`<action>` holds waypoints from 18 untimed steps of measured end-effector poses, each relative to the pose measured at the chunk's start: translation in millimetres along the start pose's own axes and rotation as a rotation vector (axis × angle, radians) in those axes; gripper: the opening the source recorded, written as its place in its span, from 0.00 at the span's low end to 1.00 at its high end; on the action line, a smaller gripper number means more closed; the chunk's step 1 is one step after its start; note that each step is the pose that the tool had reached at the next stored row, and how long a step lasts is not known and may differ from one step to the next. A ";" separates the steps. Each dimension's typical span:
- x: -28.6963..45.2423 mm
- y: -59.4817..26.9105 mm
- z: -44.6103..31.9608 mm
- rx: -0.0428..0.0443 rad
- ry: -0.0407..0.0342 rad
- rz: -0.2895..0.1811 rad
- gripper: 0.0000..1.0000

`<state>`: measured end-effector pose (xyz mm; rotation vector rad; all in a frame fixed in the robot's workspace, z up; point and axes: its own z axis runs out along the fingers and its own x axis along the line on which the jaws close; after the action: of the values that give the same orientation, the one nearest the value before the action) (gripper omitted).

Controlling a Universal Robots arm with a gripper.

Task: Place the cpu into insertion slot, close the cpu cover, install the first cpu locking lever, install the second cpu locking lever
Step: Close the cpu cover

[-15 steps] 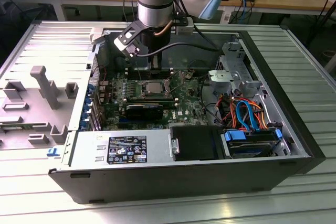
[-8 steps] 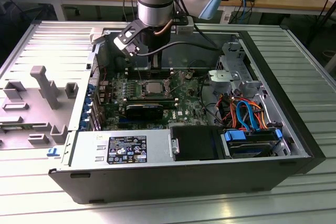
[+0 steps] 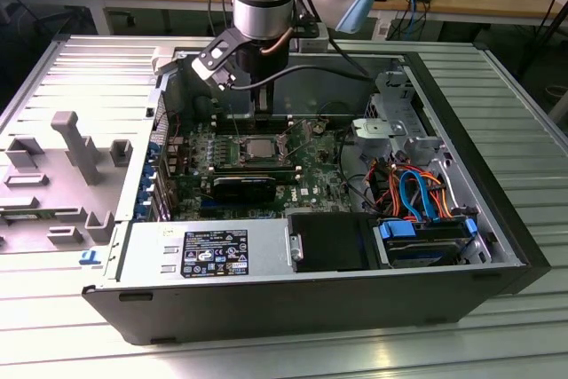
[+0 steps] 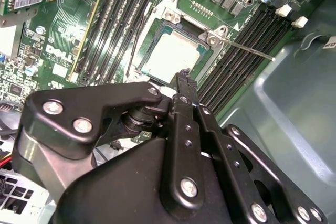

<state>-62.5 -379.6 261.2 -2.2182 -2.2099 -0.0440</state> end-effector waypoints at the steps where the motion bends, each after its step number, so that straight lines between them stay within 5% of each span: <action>1: 0.0 0.0 -0.5 0.0002 -0.0003 0.000 0.11; 18: 0.1 0.0 -3.4 0.0001 0.0003 0.000 0.11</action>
<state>-62.5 -379.6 264.5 -2.2180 -2.2096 -0.0443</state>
